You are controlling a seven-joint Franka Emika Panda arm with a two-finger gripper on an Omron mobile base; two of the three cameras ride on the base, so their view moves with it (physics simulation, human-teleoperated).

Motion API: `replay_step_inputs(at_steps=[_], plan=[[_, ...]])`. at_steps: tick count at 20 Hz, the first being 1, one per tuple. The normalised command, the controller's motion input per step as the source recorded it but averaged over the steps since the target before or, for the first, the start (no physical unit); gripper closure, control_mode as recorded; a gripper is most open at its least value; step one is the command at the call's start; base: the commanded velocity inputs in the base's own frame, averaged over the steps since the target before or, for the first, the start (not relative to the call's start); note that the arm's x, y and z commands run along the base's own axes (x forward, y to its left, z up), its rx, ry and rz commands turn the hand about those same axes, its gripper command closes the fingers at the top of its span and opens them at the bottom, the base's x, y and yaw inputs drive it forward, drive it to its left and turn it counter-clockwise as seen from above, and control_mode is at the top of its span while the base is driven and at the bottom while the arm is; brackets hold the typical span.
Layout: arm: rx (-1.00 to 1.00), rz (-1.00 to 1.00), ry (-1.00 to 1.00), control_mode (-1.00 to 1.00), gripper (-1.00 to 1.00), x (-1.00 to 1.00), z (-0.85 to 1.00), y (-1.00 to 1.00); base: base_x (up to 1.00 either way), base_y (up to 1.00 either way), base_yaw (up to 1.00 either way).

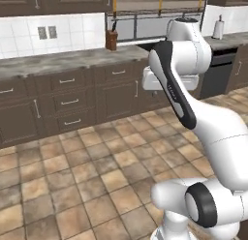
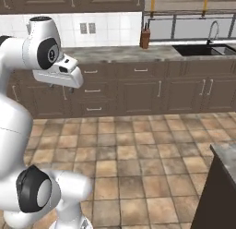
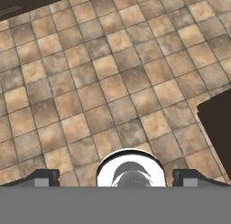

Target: Open the cabinet and move the ladle to the pot. Then close the cabinet.

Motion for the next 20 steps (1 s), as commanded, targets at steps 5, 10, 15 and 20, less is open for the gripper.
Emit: replay_step_inputs(at_steps=[5, 10, 15, 20], plan=[[0.00, 0.00, 0.00, 1.00, -1.00, 0.00, 0.00, 0.00, 1.00, 0.13, -0.09], [0.00, 0.00, 0.00, 1.00, -1.00, 0.00, 0.00, 0.00, 1.00, 0.06, -0.23], [0.00, 0.00, 0.00, 1.00, -1.00, 0.00, 0.00, 0.00, 0.90, 0.14, -0.50], [0.00, 0.00, 0.00, 1.00, -1.00, 0.00, 0.00, 0.00, 0.79, 0.17, -0.57]])
